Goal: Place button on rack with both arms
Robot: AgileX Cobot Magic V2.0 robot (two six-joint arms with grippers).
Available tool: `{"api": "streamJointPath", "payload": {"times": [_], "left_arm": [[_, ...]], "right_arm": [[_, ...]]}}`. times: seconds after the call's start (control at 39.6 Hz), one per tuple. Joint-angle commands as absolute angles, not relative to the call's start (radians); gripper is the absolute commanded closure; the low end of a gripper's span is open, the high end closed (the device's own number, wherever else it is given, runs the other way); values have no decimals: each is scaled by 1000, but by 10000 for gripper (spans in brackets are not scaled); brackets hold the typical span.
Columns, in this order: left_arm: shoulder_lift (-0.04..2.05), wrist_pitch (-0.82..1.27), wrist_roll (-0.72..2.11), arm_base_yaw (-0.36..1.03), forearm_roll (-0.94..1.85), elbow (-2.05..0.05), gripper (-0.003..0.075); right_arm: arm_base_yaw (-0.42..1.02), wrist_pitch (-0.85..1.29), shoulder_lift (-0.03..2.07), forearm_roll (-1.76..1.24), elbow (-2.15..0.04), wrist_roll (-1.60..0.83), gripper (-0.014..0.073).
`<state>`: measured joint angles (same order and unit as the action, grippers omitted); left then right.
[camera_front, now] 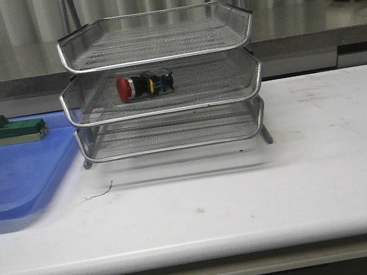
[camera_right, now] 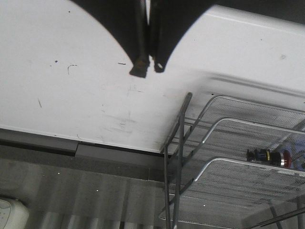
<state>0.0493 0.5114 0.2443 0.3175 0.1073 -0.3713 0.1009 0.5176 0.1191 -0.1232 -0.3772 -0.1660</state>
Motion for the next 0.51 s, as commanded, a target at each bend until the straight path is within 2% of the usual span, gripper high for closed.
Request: {"api": "streamJointPath", "payload": {"times": [0.0, 0.18, 0.48], "left_arm": [[47, 366, 199, 304, 106, -362, 739], [-31, 259, 96, 214, 44, -234, 739], [-29, 145, 47, 48, 15, -45, 739]], "right_arm": [[95, 437, 130, -122, -400, -166, 654], [95, 437, 130, -122, -400, -166, 654], [95, 438, 130, -122, -400, -166, 654]]}}
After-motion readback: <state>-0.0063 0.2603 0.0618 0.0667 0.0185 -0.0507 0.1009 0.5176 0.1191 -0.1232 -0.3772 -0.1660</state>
